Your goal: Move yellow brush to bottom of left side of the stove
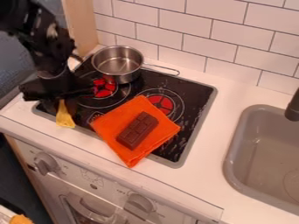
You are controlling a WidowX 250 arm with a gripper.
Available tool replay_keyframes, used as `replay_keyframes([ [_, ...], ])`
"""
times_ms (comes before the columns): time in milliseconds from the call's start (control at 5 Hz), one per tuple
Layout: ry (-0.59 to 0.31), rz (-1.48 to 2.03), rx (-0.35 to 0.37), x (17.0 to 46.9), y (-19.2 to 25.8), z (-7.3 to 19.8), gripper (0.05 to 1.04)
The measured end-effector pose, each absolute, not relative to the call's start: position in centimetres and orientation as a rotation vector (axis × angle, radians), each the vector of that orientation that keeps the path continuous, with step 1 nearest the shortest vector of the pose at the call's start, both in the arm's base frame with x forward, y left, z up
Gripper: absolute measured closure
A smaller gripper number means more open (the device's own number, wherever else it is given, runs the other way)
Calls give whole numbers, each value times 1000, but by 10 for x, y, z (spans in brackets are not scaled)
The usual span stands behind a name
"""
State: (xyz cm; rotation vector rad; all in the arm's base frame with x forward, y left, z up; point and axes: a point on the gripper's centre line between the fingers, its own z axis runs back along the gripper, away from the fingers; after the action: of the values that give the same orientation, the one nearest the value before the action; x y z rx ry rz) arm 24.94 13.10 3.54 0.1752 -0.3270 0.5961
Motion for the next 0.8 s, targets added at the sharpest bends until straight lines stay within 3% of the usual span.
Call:
replay_keyframes([
  [400, -306, 606, 182, 261, 148, 18, 753],
  [800, -279, 591, 166, 262, 139, 16, 168],
])
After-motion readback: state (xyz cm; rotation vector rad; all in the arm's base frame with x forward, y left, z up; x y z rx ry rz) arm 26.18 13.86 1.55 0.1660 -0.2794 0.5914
